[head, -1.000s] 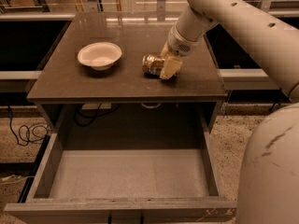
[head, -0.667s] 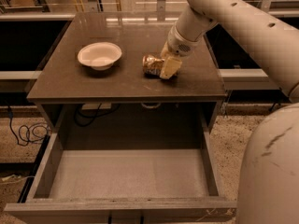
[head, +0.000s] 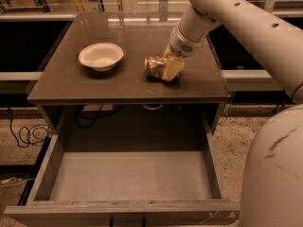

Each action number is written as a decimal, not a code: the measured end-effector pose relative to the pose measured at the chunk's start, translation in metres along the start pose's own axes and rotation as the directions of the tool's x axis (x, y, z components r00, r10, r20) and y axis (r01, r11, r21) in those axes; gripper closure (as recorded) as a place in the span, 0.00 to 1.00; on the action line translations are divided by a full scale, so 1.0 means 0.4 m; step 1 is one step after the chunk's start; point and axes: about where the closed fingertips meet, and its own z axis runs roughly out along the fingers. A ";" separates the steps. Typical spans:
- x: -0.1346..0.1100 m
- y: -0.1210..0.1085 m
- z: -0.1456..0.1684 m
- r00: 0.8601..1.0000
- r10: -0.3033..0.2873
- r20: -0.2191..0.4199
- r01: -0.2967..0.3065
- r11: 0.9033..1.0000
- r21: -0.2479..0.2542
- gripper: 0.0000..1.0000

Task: Place orange can into top drawer

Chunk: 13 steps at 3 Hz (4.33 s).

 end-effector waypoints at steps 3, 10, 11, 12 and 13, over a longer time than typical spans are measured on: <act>0.006 0.089 -0.152 0.998 -0.021 0.051 0.019 0.999 0.048 1.00; -0.036 0.457 0.002 0.983 0.014 0.185 -0.013 1.000 -0.008 1.00; -0.043 0.536 0.071 0.976 0.017 0.218 -0.004 0.998 -0.058 1.00; -0.075 0.605 0.162 0.964 -0.003 0.267 0.029 0.995 -0.094 1.00; -0.104 0.611 0.235 0.952 -0.016 0.305 0.044 0.995 -0.086 1.00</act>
Offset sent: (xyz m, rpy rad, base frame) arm -0.0345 -0.0141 0.0455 0.0309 -0.0562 0.0176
